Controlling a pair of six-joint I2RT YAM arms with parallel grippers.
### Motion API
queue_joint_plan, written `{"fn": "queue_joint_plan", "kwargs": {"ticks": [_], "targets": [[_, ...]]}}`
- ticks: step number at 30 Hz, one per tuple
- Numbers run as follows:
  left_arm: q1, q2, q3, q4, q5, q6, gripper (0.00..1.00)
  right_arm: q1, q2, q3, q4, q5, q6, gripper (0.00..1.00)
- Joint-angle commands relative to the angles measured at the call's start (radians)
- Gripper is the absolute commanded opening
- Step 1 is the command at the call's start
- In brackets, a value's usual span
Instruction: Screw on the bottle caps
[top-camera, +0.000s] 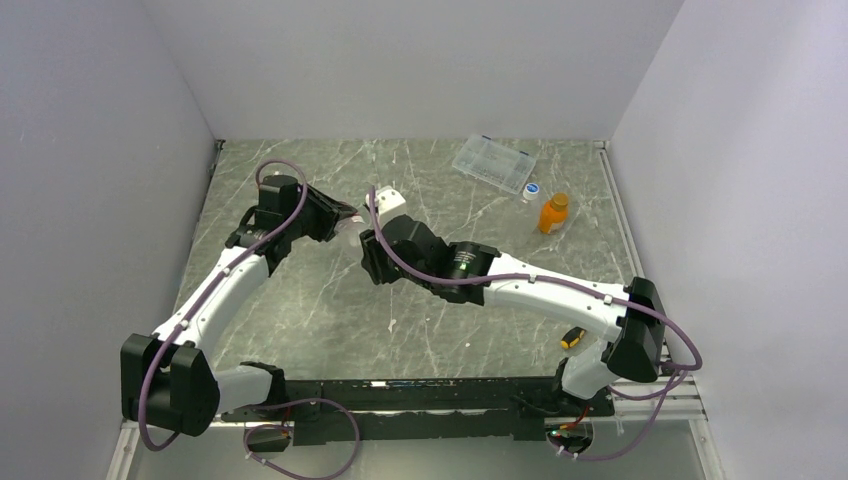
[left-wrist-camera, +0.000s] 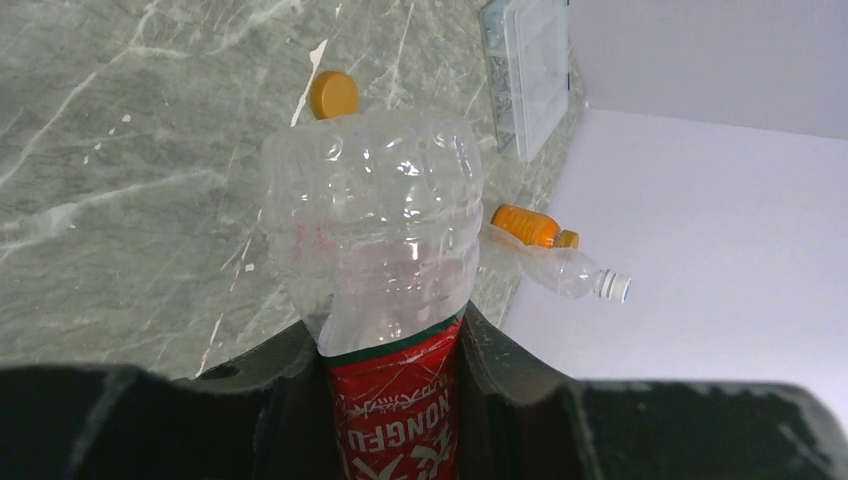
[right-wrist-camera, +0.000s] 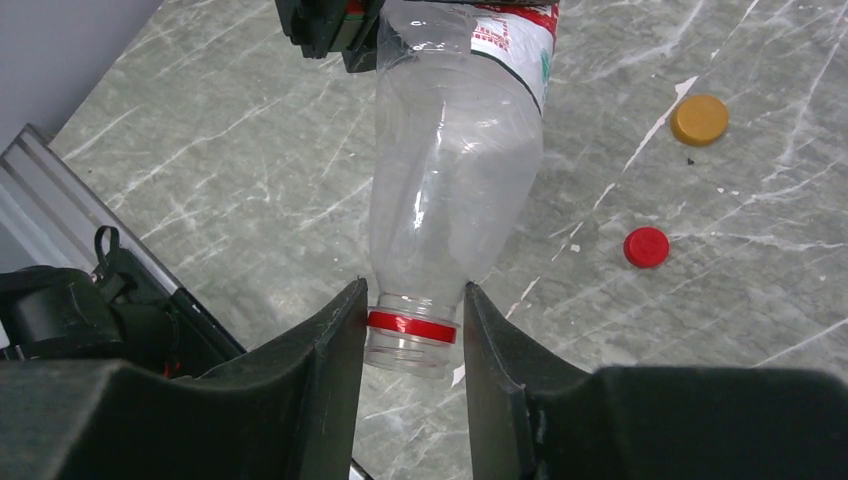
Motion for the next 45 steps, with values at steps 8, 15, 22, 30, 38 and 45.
{"fn": "queue_joint_plan", "kwargs": {"ticks": [8, 15, 22, 30, 38, 45], "targets": [[-0.017, -0.023, 0.009, 0.041, -0.001, 0.006, 0.28, -0.019, 0.002, 0.058, -0.001, -0.048, 0.008, 0.61], [-0.019, -0.031, 0.009, 0.041, -0.018, 0.011, 0.28, -0.029, 0.001, 0.053, -0.026, -0.090, 0.028, 0.53], [-0.019, -0.032, 0.014, 0.038, -0.023, 0.020, 0.29, -0.029, -0.004, 0.041, -0.035, -0.102, 0.038, 0.55], [-0.020, -0.040, 0.020, 0.044, -0.032, 0.031, 0.29, -0.031, 0.006, 0.041, -0.023, -0.155, 0.050, 0.49], [-0.022, -0.052, 0.018, 0.046, -0.036, 0.041, 0.29, -0.033, 0.012, 0.049, -0.034, -0.161, 0.056, 0.33], [-0.022, -0.051, 0.007, 0.052, 0.003, 0.058, 0.48, -0.066, -0.004, 0.063, -0.107, -0.118, 0.061, 0.07]]}}
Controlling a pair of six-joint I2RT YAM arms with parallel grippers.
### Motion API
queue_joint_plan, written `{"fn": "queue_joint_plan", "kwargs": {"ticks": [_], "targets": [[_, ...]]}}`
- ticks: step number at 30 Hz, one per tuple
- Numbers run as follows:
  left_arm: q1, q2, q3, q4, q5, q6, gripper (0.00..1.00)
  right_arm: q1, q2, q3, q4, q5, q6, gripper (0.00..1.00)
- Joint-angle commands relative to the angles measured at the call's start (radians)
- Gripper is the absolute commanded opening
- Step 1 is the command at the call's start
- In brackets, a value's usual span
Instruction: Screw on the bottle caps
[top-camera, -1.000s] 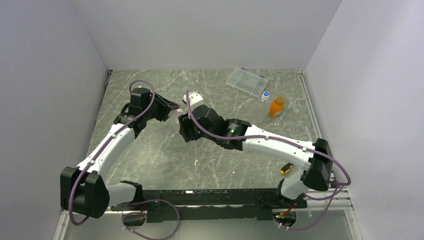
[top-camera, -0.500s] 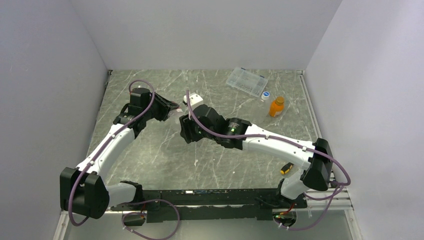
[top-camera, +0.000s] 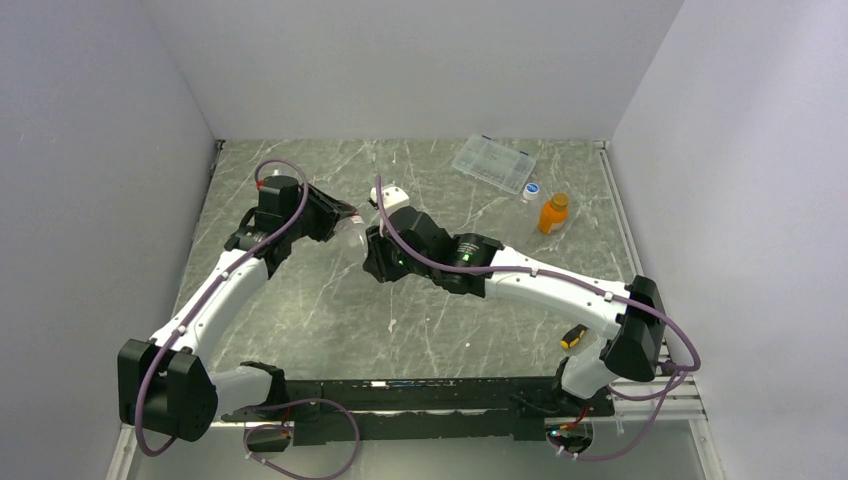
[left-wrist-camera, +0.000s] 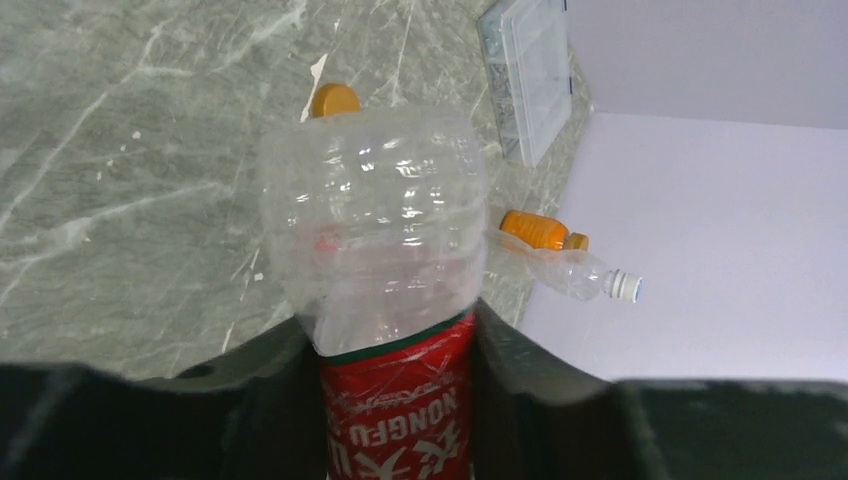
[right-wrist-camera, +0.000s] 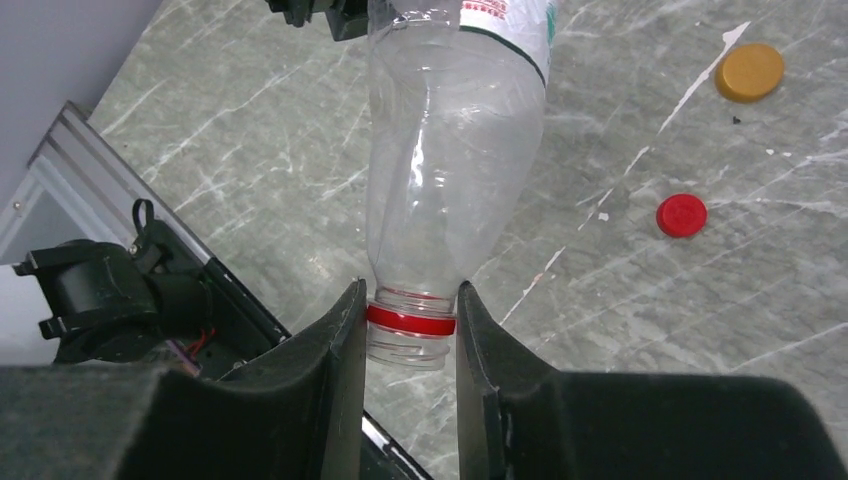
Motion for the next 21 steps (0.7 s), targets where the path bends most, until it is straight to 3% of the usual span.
{"fn": "queue_joint_plan", "kwargs": {"ticks": [1, 4, 7, 11, 16, 21], "targets": [[-0.006, -0.025, 0.004, 0.049, 0.059, 0.032, 0.54, -0.025, -0.020, 0.035, -0.042, 0.002, -0.003, 0.06], [-0.006, -0.016, -0.006, 0.048, 0.089, 0.074, 0.80, -0.044, -0.042, 0.020, -0.051, -0.012, -0.016, 0.06], [-0.006, -0.016, -0.011, 0.044, 0.115, 0.156, 0.98, -0.062, -0.051, 0.037, -0.094, -0.043, -0.040, 0.05], [-0.004, -0.020, 0.022, 0.024, 0.136, 0.351, 0.99, -0.102, -0.069, 0.078, -0.195, -0.084, -0.059, 0.05], [-0.004, -0.044, 0.096, -0.032, 0.186, 0.715, 0.99, -0.183, -0.115, 0.064, -0.272, -0.195, -0.057, 0.04], [-0.009, -0.144, 0.069, 0.087, 0.309, 1.054, 0.99, -0.244, -0.141, 0.080, -0.364, -0.256, -0.086, 0.04]]}}
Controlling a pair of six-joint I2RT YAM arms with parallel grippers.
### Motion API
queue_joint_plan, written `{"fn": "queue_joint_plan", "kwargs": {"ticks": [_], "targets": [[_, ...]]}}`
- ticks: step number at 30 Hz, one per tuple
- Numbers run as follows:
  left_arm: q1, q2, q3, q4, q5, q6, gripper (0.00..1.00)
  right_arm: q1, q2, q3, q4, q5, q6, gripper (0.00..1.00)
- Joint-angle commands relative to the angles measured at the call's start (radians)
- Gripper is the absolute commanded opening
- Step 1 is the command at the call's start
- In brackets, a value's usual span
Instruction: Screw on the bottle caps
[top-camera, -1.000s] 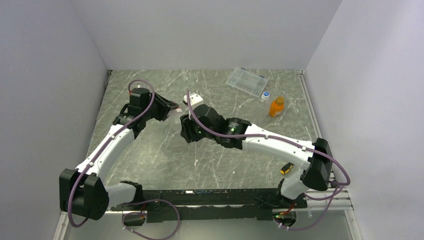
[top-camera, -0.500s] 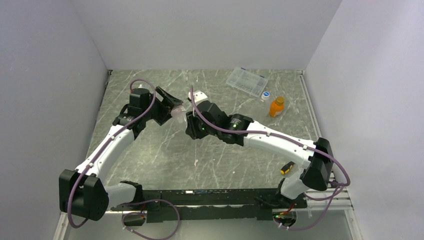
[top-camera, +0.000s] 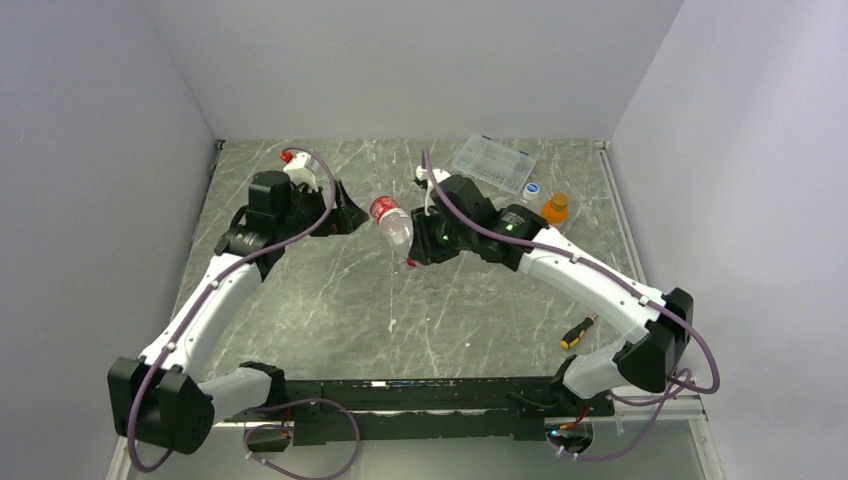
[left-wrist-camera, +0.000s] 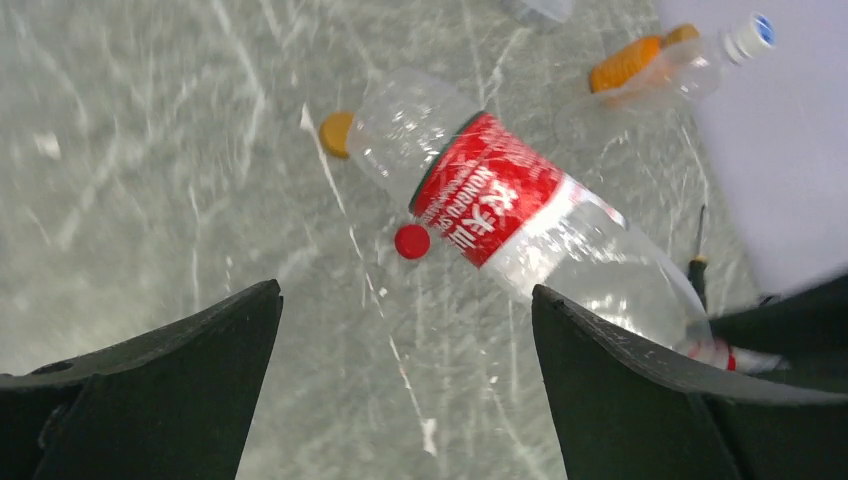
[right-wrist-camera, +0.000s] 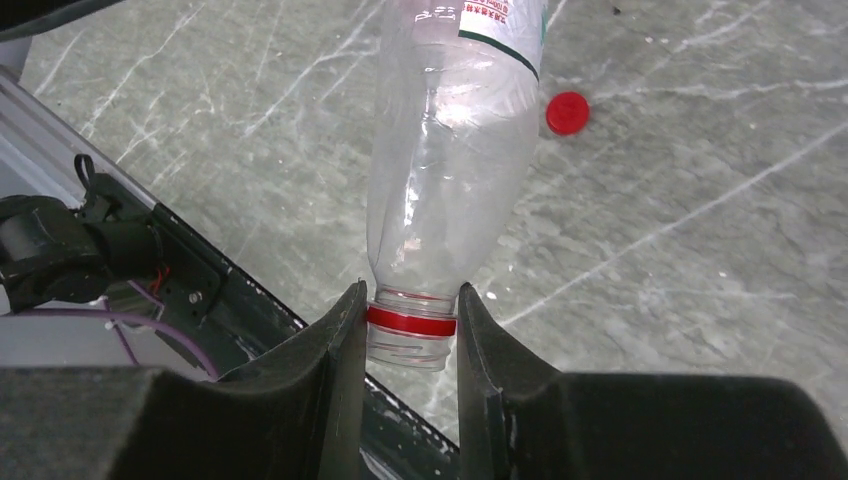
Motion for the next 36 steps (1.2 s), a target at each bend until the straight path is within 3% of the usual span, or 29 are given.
{"fn": "queue_joint_plan", "kwargs": {"ticks": [1, 3, 5, 12, 21, 29, 36], "targets": [[-0.020, -0.120, 0.012, 0.131, 0.199, 0.467, 0.99, -0.044, -0.049, 0.057, -0.099, -0.095, -0.042, 0.04], [-0.100, -0.164, -0.017, 0.131, 0.230, 0.704, 0.99, -0.059, -0.057, 0.067, -0.133, -0.132, -0.055, 0.04], [-0.211, -0.226, -0.071, 0.135, 0.173, 0.889, 0.99, -0.066, -0.073, 0.078, -0.170, -0.158, -0.068, 0.04], [-0.429, -0.274, -0.100, 0.074, 0.062, 1.133, 0.99, -0.070, -0.128, 0.106, -0.296, -0.228, -0.095, 0.04], [-0.637, -0.238, -0.065, 0.003, 0.004, 1.269, 1.00, -0.070, -0.167, 0.190, -0.420, -0.352, -0.128, 0.04], [-0.657, -0.229, -0.106, 0.069, -0.070, 1.345, 0.99, -0.067, -0.171, 0.223, -0.509, -0.366, -0.154, 0.03], [-0.663, -0.218, -0.134, 0.084, -0.031, 1.325, 0.99, -0.064, -0.140, 0.278, -0.535, -0.396, -0.177, 0.03]]}}
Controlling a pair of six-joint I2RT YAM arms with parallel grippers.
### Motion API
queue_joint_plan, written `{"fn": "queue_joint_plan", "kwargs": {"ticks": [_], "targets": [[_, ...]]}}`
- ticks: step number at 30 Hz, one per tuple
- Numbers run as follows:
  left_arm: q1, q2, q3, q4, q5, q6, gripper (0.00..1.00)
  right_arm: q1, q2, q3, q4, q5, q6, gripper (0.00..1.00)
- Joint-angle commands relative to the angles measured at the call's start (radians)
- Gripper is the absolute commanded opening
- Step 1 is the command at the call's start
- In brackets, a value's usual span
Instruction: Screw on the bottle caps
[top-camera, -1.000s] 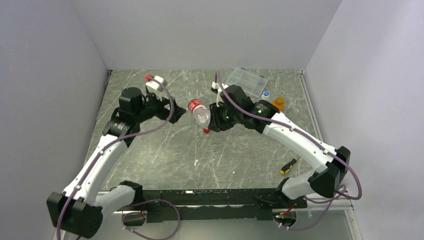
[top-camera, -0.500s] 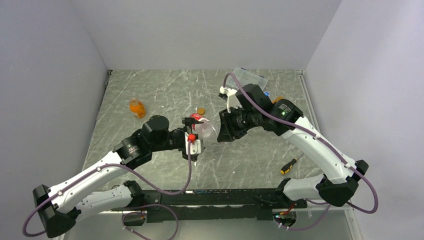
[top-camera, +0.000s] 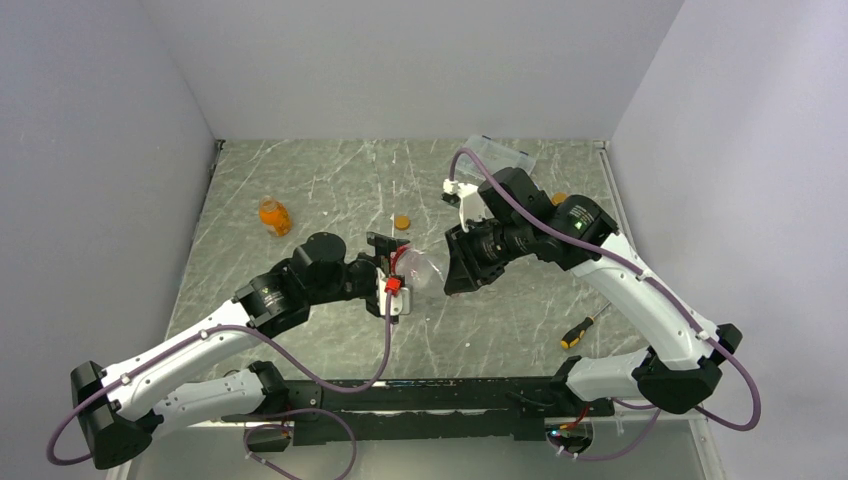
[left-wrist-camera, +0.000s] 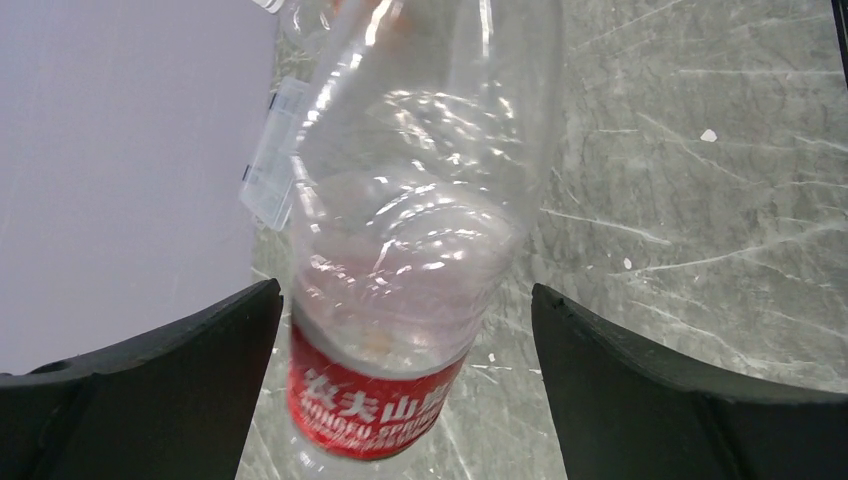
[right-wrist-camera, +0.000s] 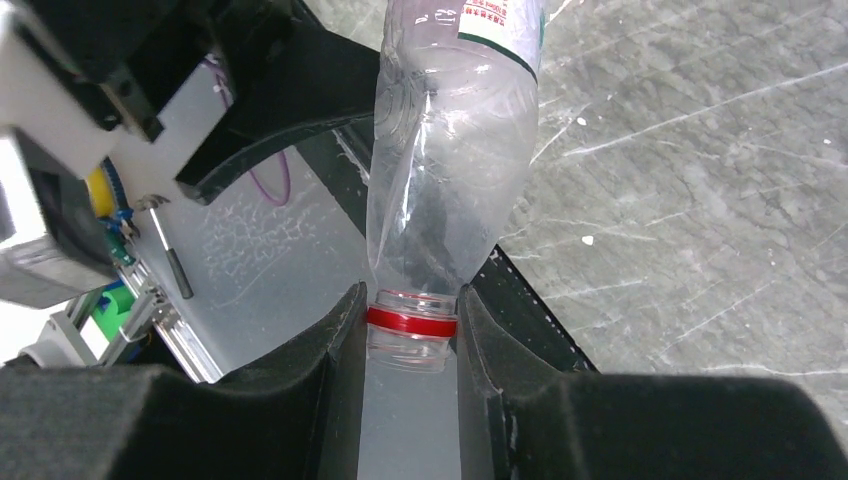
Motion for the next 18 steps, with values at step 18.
{"fn": "queue_joint_plan", "kwargs": {"ticks": [18], "targets": [[-0.015, 0.012, -0.034, 0.155, 0.090, -0.202, 0.68, 0.015, 0.055, 0.144, 0.022, -0.015, -0.028, 0.06]]}}
